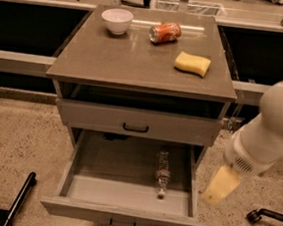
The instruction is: Pick water bottle from middle drawer and place on counter
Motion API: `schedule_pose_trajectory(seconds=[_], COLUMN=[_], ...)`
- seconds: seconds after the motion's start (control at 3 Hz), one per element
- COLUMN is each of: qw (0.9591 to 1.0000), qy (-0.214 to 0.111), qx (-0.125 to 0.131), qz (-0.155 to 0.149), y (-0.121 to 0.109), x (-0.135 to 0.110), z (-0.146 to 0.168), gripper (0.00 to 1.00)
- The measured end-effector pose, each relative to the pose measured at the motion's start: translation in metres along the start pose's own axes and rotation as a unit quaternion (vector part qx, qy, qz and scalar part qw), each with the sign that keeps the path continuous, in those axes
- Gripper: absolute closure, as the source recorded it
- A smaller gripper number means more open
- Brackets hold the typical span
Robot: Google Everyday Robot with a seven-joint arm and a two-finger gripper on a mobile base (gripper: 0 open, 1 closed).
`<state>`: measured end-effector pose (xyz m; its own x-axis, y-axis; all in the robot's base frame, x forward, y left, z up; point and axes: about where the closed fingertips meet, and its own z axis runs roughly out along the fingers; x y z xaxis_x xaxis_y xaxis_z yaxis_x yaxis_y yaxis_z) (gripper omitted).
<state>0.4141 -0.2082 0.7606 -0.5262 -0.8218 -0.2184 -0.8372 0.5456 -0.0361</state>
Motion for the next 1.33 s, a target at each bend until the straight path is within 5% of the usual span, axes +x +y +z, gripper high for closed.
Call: schedule_pose_trajectory(seconds=[0.33, 0.67, 1.0, 1.33], qw=[0.9995, 0.9992, 0.9974, 0.9891], qy=[0.023, 0.004, -0.022, -0.057], qx=[-0.024, -0.039, -0.059, -0.067], qz=[-0.001, -0.011, 0.036, 0.117], y=[0.02, 0.016, 0.01, 0.005], x=[0.019, 0.01, 0.012, 0.002], z=[0.024, 0.029, 0.074, 0.141], gripper=[0.0, 0.0, 0.0, 0.0])
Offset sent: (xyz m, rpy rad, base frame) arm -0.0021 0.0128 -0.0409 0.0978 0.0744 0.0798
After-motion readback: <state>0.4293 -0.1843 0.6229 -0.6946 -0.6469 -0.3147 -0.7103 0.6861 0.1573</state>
